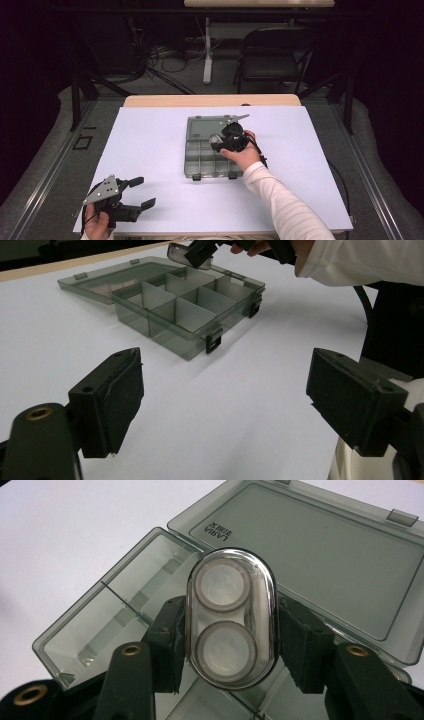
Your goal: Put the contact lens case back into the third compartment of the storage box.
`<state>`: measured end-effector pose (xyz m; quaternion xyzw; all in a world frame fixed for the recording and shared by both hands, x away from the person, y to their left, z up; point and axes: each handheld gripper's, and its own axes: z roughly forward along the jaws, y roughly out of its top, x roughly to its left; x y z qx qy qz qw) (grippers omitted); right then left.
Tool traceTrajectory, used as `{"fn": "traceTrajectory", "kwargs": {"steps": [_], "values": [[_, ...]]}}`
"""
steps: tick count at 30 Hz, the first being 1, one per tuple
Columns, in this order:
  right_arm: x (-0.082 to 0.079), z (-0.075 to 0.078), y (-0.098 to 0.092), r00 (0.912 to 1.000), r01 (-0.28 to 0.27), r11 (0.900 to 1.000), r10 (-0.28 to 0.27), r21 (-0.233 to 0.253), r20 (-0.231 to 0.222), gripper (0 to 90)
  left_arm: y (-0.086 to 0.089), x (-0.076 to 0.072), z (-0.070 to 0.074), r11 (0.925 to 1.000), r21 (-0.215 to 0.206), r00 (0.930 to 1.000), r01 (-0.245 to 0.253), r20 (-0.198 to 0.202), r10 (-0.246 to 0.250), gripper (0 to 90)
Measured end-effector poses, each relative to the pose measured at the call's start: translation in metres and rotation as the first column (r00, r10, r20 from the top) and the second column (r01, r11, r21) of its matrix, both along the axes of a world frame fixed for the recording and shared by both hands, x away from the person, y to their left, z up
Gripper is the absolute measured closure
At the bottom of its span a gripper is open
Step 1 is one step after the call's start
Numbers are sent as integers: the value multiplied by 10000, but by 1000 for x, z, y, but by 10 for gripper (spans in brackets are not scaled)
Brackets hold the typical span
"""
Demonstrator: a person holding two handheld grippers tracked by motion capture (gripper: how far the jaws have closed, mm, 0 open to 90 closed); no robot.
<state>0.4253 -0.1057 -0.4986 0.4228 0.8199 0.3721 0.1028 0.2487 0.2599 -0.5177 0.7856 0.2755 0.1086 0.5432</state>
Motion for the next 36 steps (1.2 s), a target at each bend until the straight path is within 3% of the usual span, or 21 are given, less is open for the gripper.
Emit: {"fn": "traceTrajectory", "kwargs": {"steps": [36], "values": [[7,-16,-1,9989,123,9993,-138,-340,-456,486,-1,0,0,10000,-36,10000,7,-9,-7,158]]}}
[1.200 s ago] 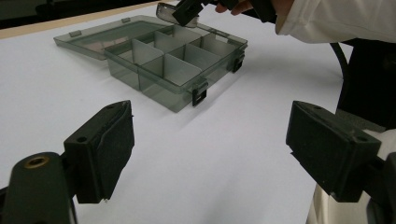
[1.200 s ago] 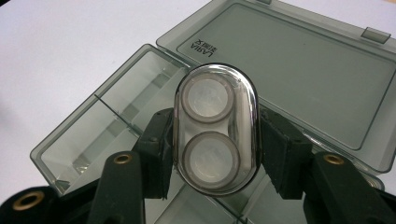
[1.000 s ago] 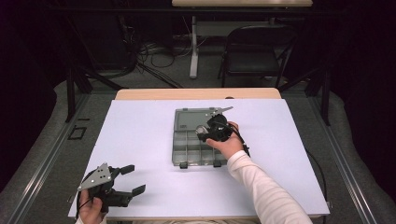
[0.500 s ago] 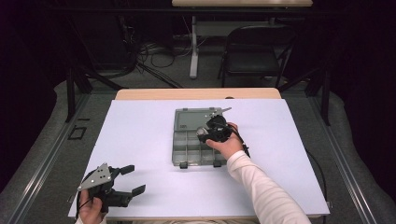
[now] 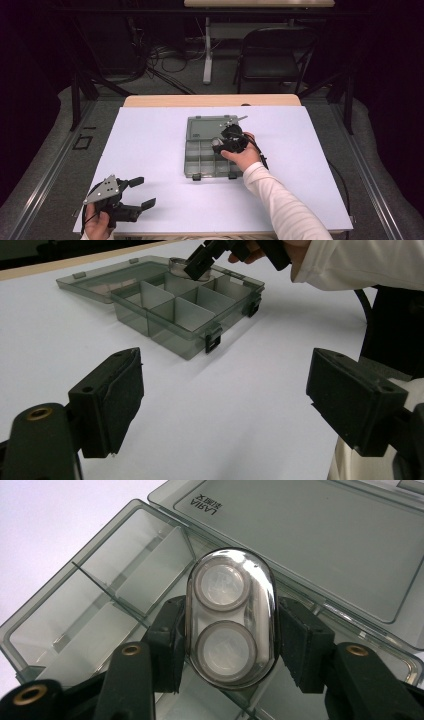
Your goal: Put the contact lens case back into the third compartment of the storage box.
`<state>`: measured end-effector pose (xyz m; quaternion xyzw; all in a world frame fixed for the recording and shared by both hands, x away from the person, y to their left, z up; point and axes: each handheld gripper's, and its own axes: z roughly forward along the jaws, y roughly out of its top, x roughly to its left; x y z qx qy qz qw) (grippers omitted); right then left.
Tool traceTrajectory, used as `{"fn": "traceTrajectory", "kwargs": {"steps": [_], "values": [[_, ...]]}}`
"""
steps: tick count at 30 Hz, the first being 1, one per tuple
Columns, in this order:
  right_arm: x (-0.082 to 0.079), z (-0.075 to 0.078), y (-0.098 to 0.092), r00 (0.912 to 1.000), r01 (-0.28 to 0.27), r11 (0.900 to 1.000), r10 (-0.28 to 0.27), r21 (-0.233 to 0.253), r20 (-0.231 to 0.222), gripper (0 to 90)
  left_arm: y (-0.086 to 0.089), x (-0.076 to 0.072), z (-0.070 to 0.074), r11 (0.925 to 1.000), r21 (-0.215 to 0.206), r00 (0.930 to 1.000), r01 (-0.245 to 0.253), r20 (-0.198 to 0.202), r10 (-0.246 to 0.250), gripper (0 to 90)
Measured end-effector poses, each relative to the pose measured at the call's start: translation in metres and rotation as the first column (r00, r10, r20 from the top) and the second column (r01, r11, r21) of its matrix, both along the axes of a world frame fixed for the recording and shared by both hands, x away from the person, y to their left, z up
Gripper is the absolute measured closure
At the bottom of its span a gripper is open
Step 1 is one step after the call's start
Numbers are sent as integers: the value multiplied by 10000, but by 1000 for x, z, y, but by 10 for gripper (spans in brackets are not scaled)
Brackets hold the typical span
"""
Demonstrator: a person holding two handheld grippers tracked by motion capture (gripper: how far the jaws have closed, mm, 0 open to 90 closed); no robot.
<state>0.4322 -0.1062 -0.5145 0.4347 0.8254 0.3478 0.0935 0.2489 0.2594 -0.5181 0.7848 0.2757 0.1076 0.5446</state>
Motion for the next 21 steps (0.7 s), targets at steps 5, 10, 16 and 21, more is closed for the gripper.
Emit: {"fn": "traceTrajectory", "kwargs": {"steps": [5,10,16,21], "values": [[0,0,0,10000,25,10000,-25,-26,29,487,0,0,0,10000,11,10000,11,15,-11,157],[0,0,1,10000,24,10000,-24,-78,11,485,0,0,0,10000,0,10000,-2,3,2,157],[-1,2,-1,9999,116,9999,-116,-93,32,466,0,0,0,10000,5,10000,-4,4,4,158],[-1,3,-2,9999,108,9999,-106,-121,111,454,0,0,0,10000,15,10000,7,16,-7,157]]}}
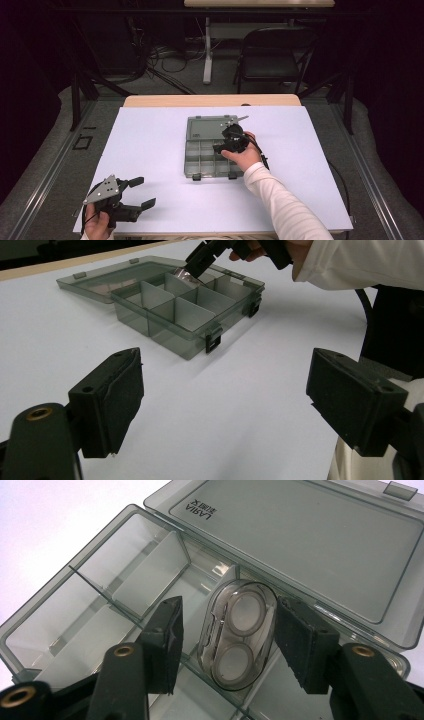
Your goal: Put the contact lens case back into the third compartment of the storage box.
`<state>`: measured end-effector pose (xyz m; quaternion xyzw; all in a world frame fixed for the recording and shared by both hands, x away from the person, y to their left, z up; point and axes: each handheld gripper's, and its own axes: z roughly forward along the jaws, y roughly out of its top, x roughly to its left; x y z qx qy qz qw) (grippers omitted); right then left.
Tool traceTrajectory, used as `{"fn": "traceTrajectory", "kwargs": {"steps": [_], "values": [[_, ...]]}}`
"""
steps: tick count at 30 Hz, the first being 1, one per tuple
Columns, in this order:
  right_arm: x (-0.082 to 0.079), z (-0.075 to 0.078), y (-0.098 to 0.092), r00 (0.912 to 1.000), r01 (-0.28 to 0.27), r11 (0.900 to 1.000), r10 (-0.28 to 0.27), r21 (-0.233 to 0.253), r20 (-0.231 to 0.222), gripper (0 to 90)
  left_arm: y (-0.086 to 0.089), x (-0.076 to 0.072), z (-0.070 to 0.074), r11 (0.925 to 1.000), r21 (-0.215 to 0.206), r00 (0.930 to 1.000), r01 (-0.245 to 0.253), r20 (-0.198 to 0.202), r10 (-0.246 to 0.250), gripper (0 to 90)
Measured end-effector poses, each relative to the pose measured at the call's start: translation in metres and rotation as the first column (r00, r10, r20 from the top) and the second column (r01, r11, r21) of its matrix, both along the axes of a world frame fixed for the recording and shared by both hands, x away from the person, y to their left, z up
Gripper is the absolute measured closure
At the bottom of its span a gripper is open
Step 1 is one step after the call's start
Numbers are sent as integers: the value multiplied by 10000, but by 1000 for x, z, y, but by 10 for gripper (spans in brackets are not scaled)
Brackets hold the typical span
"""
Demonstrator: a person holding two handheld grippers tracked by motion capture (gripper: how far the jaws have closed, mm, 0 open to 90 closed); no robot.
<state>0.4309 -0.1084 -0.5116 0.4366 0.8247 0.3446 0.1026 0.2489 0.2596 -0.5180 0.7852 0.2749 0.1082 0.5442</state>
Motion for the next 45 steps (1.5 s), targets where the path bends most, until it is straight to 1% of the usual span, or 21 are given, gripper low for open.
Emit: {"fn": "traceTrajectory", "kwargs": {"steps": [2,3,6,10,11,12,13,14,18,20,22,27,31,36,41,44,45], "values": [[0,-1,0,10000,11,10000,-12,66,92,442,0,0,0,10000,-6,10000,-7,-14,7,158],[-1,0,0,10000,-14,10000,14,-21,34,437,0,0,0,10000,-2,10000,-8,-14,8,158],[-2,1,1,9999,-21,10000,22,-36,100,417,0,0,0,10000,6,10000,0,5,0,157],[-4,3,1,9995,56,10000,-59,77,304,375,0,0,0,10000,8,10000,3,3,-3,158],[-4,4,1,9994,8,10000,-11,76,346,372,0,0,0,10000,12,10000,4,5,-4,158],[-5,4,1,9990,29,9998,-37,176,438,370,0,0,0,10000,19,10000,4,3,-4,158],[-6,5,0,9992,41,9999,-47,158,405,364,0,0,0,10000,9,10000,-5,-13,5,158],[-7,6,-1,9988,43,9999,-50,144,482,361,0,0,0,10000,15,10000,3,3,-3,157],[-12,8,-4,9980,99,9995,-117,294,629,359,0,0,0,10000,5,10000,-15,-15,15,158],[-14,9,-5,9976,146,9992,-171,374,678,359,0,0,0,10000,35,10000,-18,-7,18,157],[-18,12,-7,9964,183,9991,-214,390,820,360,0,0,0,10000,51,10000,-15,-21,15,158],[-27,18,-11,9937,251,9975,-322,664,1075,382,0,0,0,10000,13,10000,-31,-21,31,158],[-35,22,-13,9930,127,9967,-220,805,1163,386,-1,0,0,10000,65,10000,-47,-30,47,158],[-45,27,-15,9904,-37,9958,-90,916,1380,382,-1,0,0,10000,56,10000,-24,-26,24,158],[-55,30,-18,9878,-283,9941,117,1048,1550,332,0,0,0,9999,86,10000,-59,-29,59,157],[-61,31,-22,9859,-357,9917,146,1238,1667,294,0,0,0,10000,46,10000,-64,-24,64,157],[-63,31,-22,9857,-248,9921,38,1230,1684,281,0,0,0,9999,74,10000,-73,-31,73,158]]}}
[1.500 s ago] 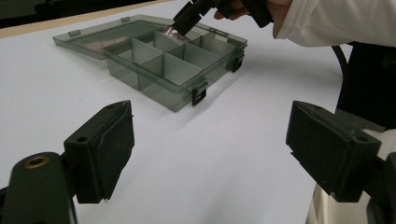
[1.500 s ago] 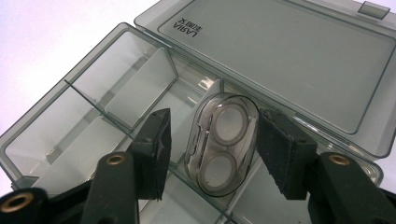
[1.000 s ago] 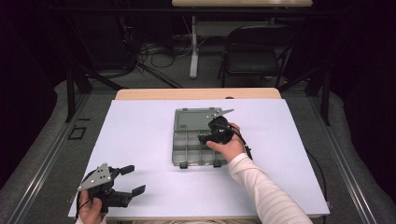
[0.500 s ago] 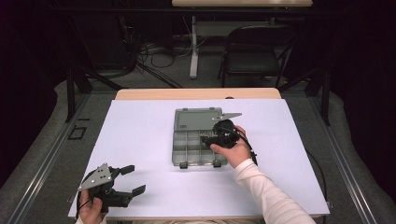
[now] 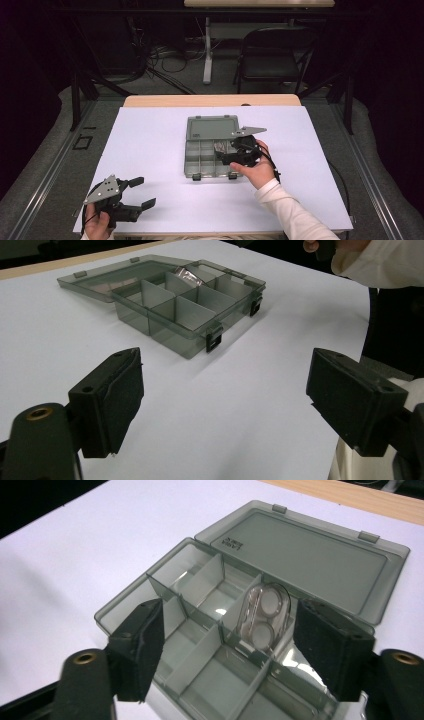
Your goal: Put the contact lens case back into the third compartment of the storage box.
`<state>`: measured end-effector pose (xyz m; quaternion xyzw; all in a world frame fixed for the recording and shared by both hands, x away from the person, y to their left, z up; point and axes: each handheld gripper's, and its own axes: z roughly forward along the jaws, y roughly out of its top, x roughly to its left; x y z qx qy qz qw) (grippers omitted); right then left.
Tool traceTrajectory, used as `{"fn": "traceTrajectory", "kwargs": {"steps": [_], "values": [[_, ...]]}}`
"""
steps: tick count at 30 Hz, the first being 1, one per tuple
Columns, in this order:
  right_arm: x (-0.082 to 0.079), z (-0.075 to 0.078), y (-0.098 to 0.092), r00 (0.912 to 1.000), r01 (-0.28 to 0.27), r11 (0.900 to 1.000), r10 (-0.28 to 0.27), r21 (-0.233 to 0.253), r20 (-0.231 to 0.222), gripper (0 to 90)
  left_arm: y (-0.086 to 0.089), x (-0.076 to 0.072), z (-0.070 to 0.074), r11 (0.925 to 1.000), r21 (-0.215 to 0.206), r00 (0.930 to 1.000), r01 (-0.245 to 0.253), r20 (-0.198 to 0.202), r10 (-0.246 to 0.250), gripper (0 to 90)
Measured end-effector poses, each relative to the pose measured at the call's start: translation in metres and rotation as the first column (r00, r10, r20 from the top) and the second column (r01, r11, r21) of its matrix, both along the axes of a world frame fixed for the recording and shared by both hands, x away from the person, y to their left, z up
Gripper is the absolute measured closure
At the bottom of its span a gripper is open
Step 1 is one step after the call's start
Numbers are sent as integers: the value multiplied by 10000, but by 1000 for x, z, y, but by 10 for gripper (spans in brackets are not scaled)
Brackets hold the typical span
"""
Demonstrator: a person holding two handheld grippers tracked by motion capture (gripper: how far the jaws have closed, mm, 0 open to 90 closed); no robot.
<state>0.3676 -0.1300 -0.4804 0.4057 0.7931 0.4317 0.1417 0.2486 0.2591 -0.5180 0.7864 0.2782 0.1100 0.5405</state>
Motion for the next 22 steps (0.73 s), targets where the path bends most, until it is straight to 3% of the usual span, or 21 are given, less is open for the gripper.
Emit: {"fn": "traceTrajectory", "kwargs": {"steps": [22], "values": [[-57,3,-27,9978,-150,9987,119,484,648,195,0,1,0,10000,6,10000,2,-18,-2,157]]}}
